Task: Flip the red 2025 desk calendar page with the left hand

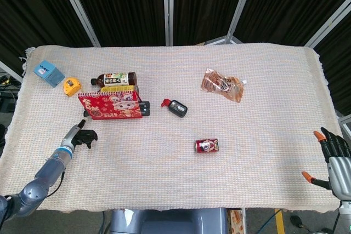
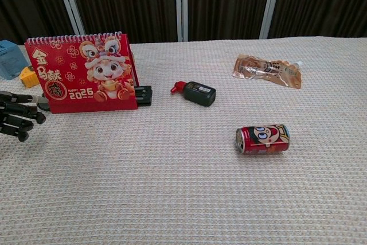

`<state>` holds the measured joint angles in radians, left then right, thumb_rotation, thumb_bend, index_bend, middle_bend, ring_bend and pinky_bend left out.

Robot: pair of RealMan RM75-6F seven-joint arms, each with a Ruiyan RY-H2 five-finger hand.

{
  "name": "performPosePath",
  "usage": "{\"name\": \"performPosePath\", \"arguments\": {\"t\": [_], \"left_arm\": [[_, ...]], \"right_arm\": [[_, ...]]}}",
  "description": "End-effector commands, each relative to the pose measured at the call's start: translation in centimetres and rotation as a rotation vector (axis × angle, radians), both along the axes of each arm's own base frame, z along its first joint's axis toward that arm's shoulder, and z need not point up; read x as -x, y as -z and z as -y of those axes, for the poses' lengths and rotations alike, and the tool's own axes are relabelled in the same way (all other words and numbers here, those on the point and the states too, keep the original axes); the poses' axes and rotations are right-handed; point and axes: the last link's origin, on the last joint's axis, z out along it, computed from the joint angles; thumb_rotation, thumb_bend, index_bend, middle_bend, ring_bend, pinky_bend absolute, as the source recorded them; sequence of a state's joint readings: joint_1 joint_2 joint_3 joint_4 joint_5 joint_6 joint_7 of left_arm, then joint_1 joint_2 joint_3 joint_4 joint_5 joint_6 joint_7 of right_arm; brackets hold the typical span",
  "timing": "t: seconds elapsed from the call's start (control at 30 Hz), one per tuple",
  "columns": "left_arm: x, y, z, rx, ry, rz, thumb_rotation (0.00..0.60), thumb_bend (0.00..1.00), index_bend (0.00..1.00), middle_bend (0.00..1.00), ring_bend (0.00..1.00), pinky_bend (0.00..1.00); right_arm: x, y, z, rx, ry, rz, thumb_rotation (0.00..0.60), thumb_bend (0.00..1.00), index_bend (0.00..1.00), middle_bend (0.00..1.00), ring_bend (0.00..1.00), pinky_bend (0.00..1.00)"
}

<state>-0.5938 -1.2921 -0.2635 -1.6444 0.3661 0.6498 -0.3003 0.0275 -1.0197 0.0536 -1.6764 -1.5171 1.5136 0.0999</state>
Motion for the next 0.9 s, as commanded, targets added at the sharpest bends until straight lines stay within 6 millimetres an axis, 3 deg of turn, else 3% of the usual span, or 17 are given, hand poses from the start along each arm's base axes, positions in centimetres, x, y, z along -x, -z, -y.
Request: {"name": "performPosePath", "arguments": {"t": [0.03, 0.6, 0.9], "left_arm": [[-0.1, 0.2, -0.2, 0.001, 0.0, 0.001, 0.6, 0.78, 0.0, 0.64, 0.73, 0.65], [-2.5, 0.7, -1.6, -0.002, 0.055, 0.033, 0.6, 0.78, 0.0, 0.64, 0.73, 0.65], [-4.5, 0.6, -1.3, 0.0, 0.136, 0.07, 0.6, 0.78, 0.0, 0.64, 0.73, 0.65]], "right_arm": [[0.0, 0.0, 0.0, 0.0, 0.001, 0.001, 0.6, 0.02, 0.0, 0.0, 0.0, 0.0], [0.1, -0.1, -0.1, 0.006, 0.007, 0.006, 0.6, 0.02, 0.0, 0.0, 0.0, 0.0], [0.2, -0.3, -0.2, 0.011, 0.009, 0.007, 0.6, 0.02, 0.0, 0.0, 0.0, 0.0]]}}
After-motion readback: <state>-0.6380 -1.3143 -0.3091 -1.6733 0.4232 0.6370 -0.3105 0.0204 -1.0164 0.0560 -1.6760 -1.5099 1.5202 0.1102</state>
